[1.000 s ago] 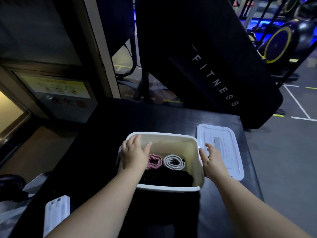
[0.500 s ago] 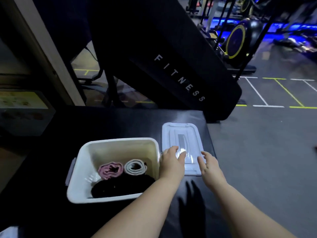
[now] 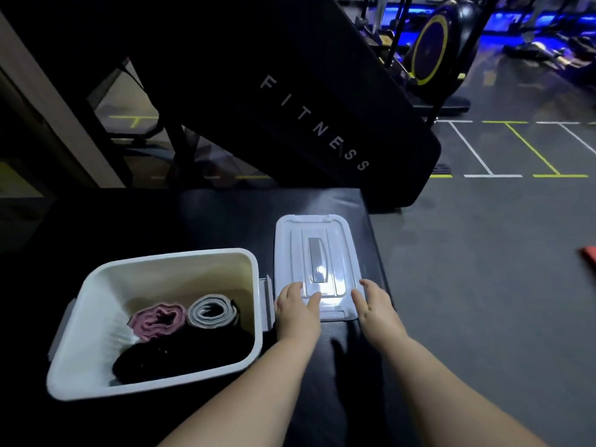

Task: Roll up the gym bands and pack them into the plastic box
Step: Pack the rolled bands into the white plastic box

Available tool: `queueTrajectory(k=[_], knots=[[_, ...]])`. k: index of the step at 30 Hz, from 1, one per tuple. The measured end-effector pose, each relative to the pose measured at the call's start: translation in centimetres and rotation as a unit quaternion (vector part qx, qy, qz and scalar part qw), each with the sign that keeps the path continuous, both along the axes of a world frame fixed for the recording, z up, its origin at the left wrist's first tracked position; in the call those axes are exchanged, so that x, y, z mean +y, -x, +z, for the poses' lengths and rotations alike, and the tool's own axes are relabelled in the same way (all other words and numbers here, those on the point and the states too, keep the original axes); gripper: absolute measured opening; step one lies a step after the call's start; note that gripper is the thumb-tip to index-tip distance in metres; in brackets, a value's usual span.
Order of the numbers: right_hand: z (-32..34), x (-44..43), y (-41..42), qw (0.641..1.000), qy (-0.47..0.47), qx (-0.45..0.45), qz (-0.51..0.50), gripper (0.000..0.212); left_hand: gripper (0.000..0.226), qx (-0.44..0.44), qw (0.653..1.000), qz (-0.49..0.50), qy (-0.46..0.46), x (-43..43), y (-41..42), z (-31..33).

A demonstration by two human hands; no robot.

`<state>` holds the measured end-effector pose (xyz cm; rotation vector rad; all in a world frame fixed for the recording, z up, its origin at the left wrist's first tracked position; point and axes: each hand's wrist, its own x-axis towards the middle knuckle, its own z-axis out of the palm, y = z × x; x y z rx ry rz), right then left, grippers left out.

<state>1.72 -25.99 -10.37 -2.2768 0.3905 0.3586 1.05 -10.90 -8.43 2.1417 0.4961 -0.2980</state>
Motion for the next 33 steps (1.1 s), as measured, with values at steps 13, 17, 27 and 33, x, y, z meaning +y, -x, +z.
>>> queueTrajectory(k=[13,17,27,33], knots=[[-3.8,-0.5,-1.4,0.997,0.019,0.063,-0.038,0.064,0.058,0.057,0.997,0.043,-0.02,-0.3,-1.3,-4.6],[-3.6,-0.8,-0.9,0.996,-0.002,0.025,-0.082,0.079,0.066,0.089,0.992,0.089,-0.013,-1.0,-1.9,-4.8],[0.2,-4.3,2.1,0.98,-0.099,-0.061,-0.164,0.09,0.035,0.117,0.973,0.154,0.128,-3.5,-1.3,-2.7],[4.9,-4.5,3.4,0.947,-0.161,-0.105,-0.258,0.107,0.028,0.036,0.937,0.222,0.269,-4.5,-0.2,2.7]])
